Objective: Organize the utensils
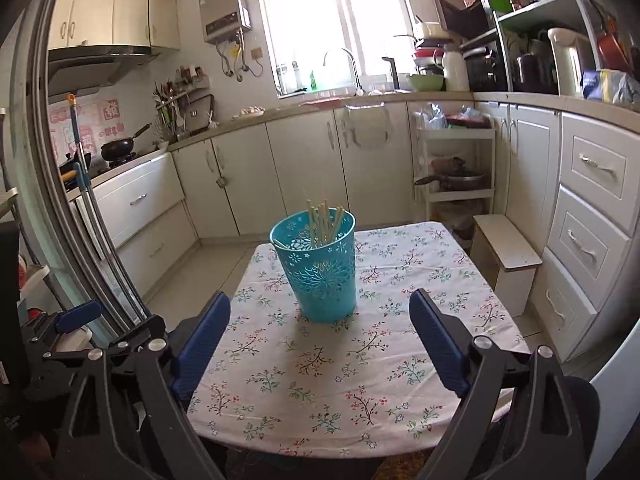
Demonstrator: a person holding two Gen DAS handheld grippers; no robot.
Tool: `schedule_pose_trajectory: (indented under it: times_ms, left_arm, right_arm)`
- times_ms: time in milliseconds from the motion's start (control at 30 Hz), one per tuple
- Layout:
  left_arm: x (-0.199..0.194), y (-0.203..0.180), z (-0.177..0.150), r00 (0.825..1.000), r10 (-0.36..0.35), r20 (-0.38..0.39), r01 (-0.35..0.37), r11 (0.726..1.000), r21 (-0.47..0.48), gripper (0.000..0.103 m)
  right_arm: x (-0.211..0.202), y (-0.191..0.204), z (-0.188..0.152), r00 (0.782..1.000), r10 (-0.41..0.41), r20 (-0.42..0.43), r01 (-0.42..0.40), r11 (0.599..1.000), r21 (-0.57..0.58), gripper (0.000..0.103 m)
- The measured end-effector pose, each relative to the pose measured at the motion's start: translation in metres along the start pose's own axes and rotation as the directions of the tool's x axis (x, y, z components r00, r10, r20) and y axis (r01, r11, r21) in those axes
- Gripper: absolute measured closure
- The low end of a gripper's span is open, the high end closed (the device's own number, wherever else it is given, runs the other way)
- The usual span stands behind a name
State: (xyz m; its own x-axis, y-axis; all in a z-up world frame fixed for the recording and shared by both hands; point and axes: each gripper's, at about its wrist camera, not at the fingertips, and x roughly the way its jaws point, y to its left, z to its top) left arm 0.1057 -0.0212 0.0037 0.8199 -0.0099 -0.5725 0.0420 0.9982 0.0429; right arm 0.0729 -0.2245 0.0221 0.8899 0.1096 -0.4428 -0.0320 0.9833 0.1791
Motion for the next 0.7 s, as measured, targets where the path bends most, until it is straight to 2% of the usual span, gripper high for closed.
schedule_pose_trajectory:
  times_ms: [133,400,700]
  left_arm:
    - [-0.019,0.003,-0.001,1.000,0.015,0.023,-0.015,1.000,-0.007,0.008]
    - [-0.046,0.001,-0.004,0.999,0.000,0.044,0.000,1.000,0.010,0.008]
    - [-0.064,0.000,-0.005,0.997,-0.016,0.073,0.016,1.000,0.003,0.008]
  right_arm:
    - [-0.017,0.008,0.000,0.999,-0.004,0.032,0.005,1.000,-0.026,0.013]
    - [-0.037,0.015,0.000,0.998,-0.008,0.066,0.010,0.999,-0.034,0.012]
    - [-0.049,0.014,-0.003,0.997,-0.010,0.081,0.013,0.999,-0.034,0.011]
